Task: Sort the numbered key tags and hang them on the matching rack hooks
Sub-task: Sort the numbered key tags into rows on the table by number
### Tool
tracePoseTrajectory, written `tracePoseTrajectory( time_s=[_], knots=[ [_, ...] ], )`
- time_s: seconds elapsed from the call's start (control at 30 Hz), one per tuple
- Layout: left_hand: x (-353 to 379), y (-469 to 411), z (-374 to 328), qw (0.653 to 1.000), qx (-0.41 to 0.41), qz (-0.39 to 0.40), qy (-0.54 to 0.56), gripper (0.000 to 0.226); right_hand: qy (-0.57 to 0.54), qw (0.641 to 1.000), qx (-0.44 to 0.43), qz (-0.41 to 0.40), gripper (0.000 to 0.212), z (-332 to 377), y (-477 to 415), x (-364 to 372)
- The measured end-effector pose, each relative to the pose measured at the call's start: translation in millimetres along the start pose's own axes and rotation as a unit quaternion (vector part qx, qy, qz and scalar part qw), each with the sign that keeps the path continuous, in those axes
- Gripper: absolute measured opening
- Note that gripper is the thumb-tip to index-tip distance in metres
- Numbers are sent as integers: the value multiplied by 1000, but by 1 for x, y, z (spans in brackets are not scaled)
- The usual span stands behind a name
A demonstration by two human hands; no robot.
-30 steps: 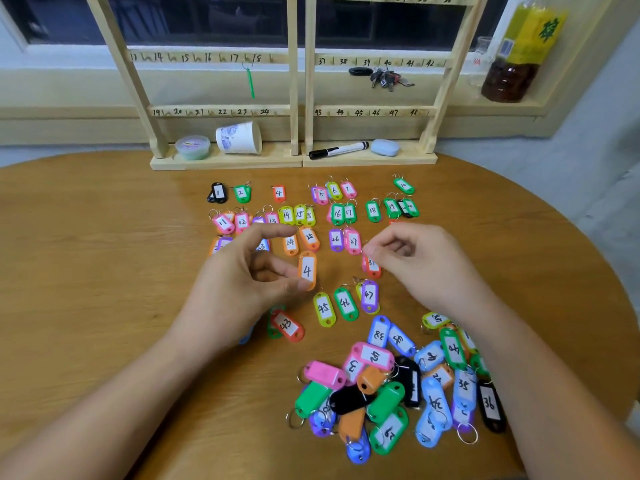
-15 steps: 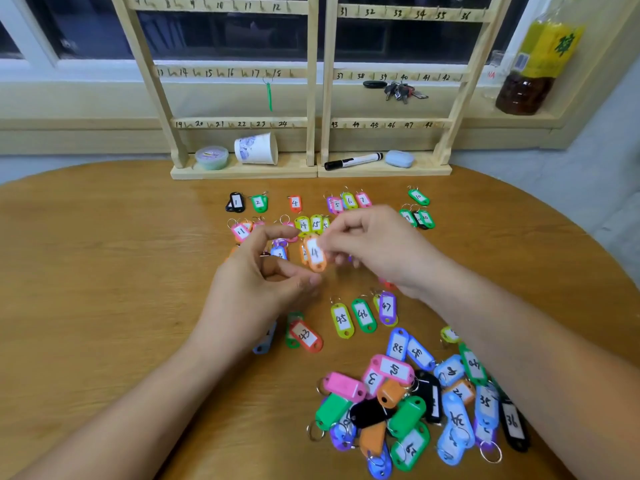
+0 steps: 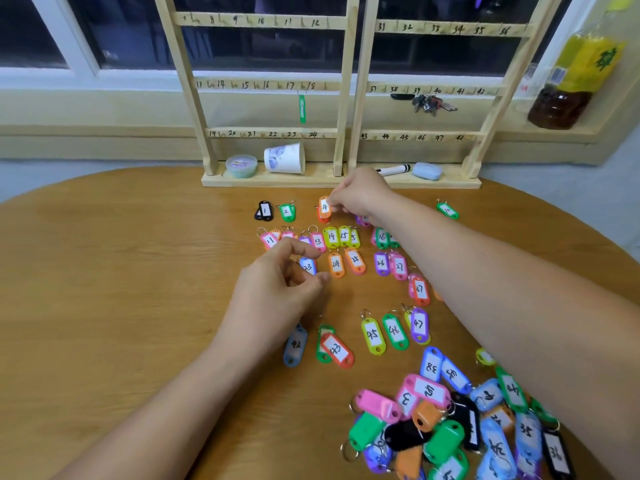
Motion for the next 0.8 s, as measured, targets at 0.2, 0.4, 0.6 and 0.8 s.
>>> tracePoseTrajectory(
  time_s=[0.2,0.4,0.6,0.8],
  knots=[
    [2,1,0,1000,0,16,-11,15,37,999,-6,-9,7,-4,-3,1],
    [12,3,0,996,2,83,-35,14,-15,997,-80,-17,11,-9,57,-23],
    [25,23,-17,980,26,163,-108,13,-32,991,-125,35,8,-31,149,-25],
    [47,57,-25,947,95,235,-196,22,39,981,-154,113,9,-48,220,5]
  ],
)
Point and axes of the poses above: each hand's wrist, its own y-axis away from the middle knuckle, its own x-axis out of the palm, z = x × y, the point moved 7 cm from there along -y, towards the middle knuckle, and after that the axes turned 14 degrees about z, right-handed, at the moved point
